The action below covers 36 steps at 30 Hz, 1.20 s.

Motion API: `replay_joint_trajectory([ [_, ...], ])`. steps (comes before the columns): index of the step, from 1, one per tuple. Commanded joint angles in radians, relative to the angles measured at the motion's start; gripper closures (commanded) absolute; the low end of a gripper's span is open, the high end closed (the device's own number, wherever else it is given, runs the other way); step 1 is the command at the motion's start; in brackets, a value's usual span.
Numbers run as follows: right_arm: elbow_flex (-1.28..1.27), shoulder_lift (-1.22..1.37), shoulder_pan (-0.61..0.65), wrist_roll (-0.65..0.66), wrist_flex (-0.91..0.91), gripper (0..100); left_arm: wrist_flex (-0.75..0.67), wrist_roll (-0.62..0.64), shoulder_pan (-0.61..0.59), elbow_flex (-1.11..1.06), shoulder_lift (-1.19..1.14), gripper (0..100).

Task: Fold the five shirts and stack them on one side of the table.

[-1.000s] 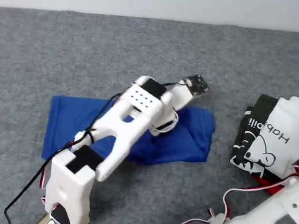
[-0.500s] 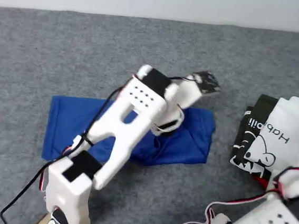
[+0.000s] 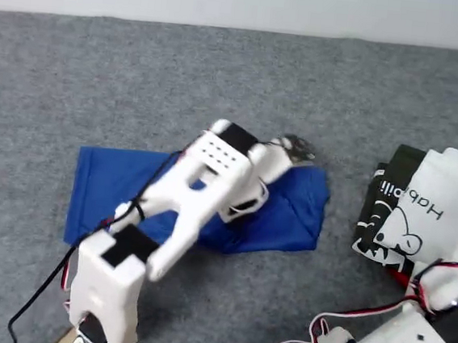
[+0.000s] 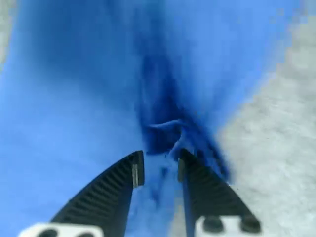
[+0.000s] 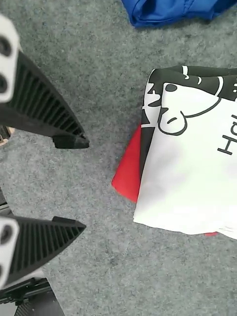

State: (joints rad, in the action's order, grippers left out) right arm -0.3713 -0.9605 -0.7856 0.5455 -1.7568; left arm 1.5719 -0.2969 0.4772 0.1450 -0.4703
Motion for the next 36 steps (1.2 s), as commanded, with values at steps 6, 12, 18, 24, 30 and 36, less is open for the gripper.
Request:
replay_joint_trajectory([
  [6,0.005,-0.01,-0.005,0.058,-0.038,76.1,-0.078,-0.044,-0.107,0.005,-0.138,89],
  [12,0.005,-0.01,-0.005,0.058,-0.038,76.1,0.048,-0.044,-0.095,0.116,-0.078,94],
  [18,0.005,-0.01,-0.005,0.058,-0.038,76.1,0.184,-0.032,0.002,0.228,0.051,94],
  [24,0.005,-0.01,-0.004,0.057,-0.038,76.1,0.181,0.02,0.17,0.107,0.135,94],
  [30,0.005,-0.016,-0.007,0.057,-0.038,76.1,0.112,0.021,0.161,0.001,0.084,94],
  [36,0.005,-0.018,-0.008,0.057,-0.038,76.1,0.02,0.011,0.023,-0.001,-0.028,94],
])
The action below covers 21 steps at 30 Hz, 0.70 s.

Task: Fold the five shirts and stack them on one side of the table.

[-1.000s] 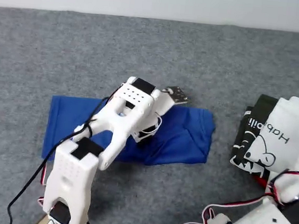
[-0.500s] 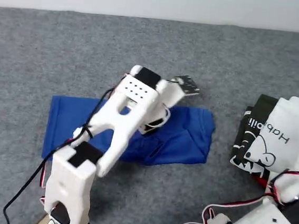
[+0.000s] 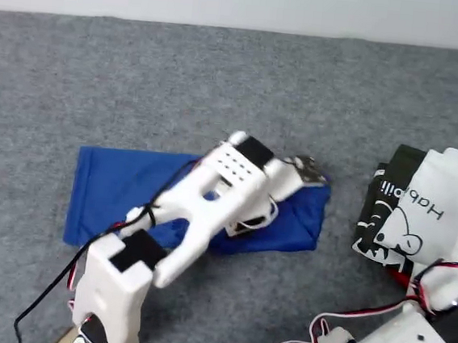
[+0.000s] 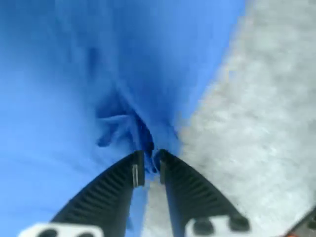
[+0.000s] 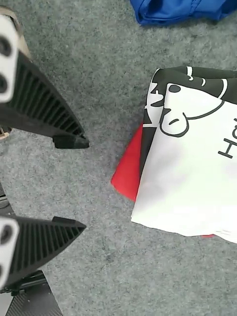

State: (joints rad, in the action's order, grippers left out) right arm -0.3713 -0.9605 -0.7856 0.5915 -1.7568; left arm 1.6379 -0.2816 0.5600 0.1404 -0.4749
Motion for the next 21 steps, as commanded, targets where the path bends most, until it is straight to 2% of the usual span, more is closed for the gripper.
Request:
replay_joint_trajectory([
  [1,0.005,-0.018,-0.008,0.011,-0.038,76.1,-0.064,-0.009,-0.084,0.004,-0.044,94],
  [5,0.005,-0.018,-0.008,0.011,-0.038,76.1,-0.101,-0.041,-0.129,0.004,-0.12,94],
  [12,0.005,-0.018,-0.005,0.011,-0.038,76.1,-0.103,-0.038,-0.127,0.019,-0.153,94],
  [21,0.009,-0.012,-0.002,0.011,-0.038,76.1,0.077,-0.035,-0.094,0.188,-0.015,94],
])
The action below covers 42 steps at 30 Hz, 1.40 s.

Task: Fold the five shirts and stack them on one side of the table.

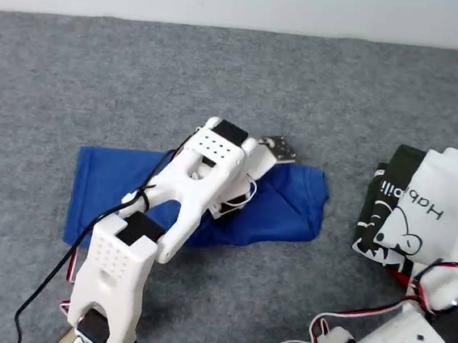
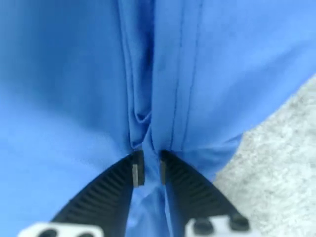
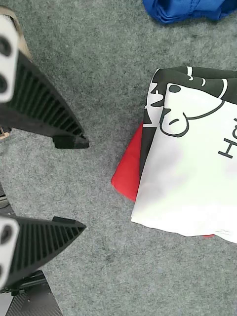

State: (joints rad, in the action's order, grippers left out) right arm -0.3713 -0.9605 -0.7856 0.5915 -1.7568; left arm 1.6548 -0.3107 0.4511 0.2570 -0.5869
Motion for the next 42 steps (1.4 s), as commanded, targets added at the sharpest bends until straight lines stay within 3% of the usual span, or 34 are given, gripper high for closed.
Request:
replay_joint_trajectory([
  [1,0.009,-0.01,-0.001,0.011,-0.036,76.1,0.074,0.008,0.015,0.088,0.115,94],
  [7,0.011,-0.01,0.058,0.005,-0.036,76.1,0.097,0.092,0.003,0.111,0.261,94],
  [11,0.006,-0.01,0.061,0.005,-0.036,76.1,0.098,0.198,-0.075,0.108,0.373,94],
  [18,0.005,-0.01,0.061,0.009,-0.036,76.1,0.1,0.226,-0.442,-0.087,0.526,94],
  [22,0.005,-0.01,0.061,0.011,-0.036,76.1,0.098,0.17,-0.677,-0.165,0.554,83],
  [25,0.005,-0.01,0.061,0.011,-0.036,76.1,0.095,0.124,-0.786,-0.17,0.534,79],
  [30,0.003,-0.01,0.061,0.011,-0.036,76.1,0.071,0.034,-0.862,-0.168,0.439,79],
  [42,0.003,-0.01,0.061,0.012,-0.036,76.1,-0.137,0.034,-0.885,-0.166,0.152,76],
])
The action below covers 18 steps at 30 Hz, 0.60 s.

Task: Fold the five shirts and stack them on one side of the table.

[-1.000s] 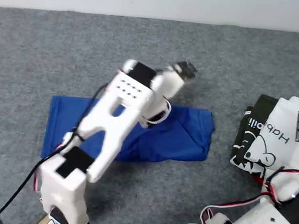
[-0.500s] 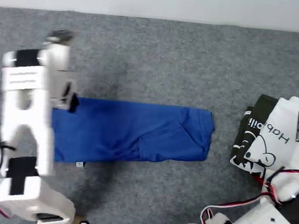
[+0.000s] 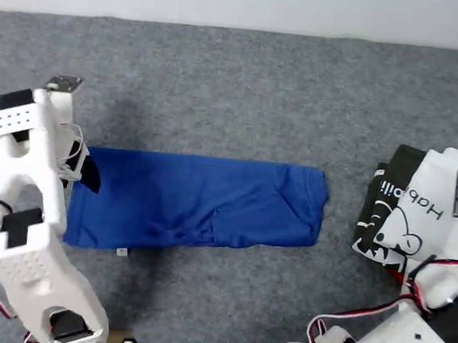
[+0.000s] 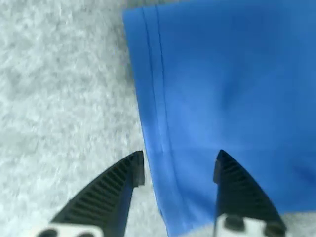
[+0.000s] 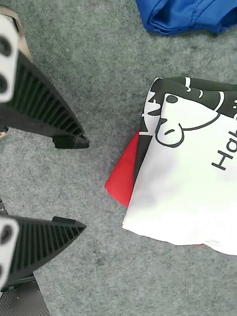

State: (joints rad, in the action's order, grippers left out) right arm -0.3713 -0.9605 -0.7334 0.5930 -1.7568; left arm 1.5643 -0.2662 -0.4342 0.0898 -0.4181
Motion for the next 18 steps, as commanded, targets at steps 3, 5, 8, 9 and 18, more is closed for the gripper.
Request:
replay_joint_trajectory([
  [3,0.003,-0.01,0.008,0.011,-0.036,76.1,-0.077,-0.006,0.012,0.001,-0.074,76],
  [5,0.003,-0.01,0.01,0.011,-0.036,76.1,-0.089,-0.005,0.028,0.001,-0.117,77],
  [8,0.003,-0.01,0.01,0.011,-0.036,76.1,-0.089,0.002,0.043,0.001,-0.187,77],
  [9,0.003,-0.01,0.01,0.011,-0.036,76.1,-0.089,0.017,0.044,0.002,-0.21,78],
  [18,0.003,-0.008,0.01,0.011,-0.036,76.1,0.005,0.041,0.069,0.177,-0.358,100],
])
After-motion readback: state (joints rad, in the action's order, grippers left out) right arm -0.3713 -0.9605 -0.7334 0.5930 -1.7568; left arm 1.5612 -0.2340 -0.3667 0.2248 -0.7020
